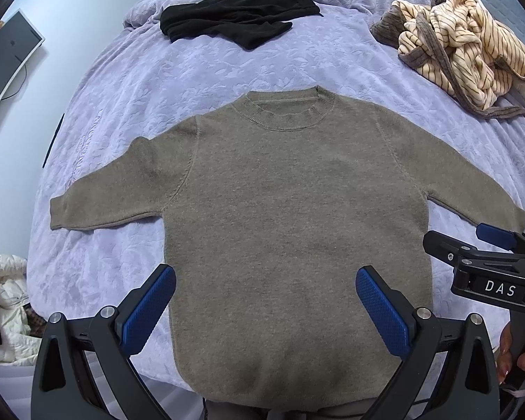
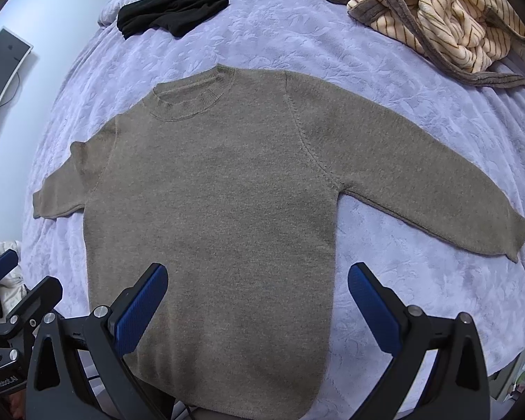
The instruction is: Fold small clothes
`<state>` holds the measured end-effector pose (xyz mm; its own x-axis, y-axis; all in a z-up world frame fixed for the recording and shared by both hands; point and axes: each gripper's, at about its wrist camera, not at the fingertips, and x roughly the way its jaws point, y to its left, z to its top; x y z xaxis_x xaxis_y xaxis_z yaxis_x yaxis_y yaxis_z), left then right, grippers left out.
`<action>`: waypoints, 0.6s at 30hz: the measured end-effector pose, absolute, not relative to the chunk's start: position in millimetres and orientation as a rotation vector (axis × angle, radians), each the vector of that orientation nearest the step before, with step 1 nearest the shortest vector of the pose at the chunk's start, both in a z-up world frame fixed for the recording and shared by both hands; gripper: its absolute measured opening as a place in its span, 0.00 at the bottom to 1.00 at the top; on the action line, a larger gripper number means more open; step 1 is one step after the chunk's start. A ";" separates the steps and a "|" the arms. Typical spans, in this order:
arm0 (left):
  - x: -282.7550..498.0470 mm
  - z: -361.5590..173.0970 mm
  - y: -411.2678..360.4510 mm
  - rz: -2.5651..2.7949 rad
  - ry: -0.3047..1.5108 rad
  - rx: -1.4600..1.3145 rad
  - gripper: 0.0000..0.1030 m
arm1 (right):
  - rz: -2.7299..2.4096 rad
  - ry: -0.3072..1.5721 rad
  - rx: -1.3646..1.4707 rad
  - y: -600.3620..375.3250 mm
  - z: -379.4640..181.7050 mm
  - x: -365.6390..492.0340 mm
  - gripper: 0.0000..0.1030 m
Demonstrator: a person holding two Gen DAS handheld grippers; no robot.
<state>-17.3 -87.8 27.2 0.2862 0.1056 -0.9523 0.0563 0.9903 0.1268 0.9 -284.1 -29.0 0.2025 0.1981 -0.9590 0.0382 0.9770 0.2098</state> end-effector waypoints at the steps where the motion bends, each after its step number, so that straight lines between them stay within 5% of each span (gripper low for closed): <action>1: -17.2 27.1 -87.9 0.035 1.282 0.146 1.00 | 0.114 1.366 0.204 -284.3 -29.4 2.5 1.00; 18: -18.9 26.5 -96.2 0.047 1.271 0.215 1.00 | 0.134 1.385 0.180 -275.9 -31.6 4.1 1.00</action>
<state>-18.9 -96.2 26.5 0.2976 0.1537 -0.9422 0.0841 0.9789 0.1862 4.1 -275.9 -31.6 0.1812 0.1998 -0.9629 0.0117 0.9786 0.2053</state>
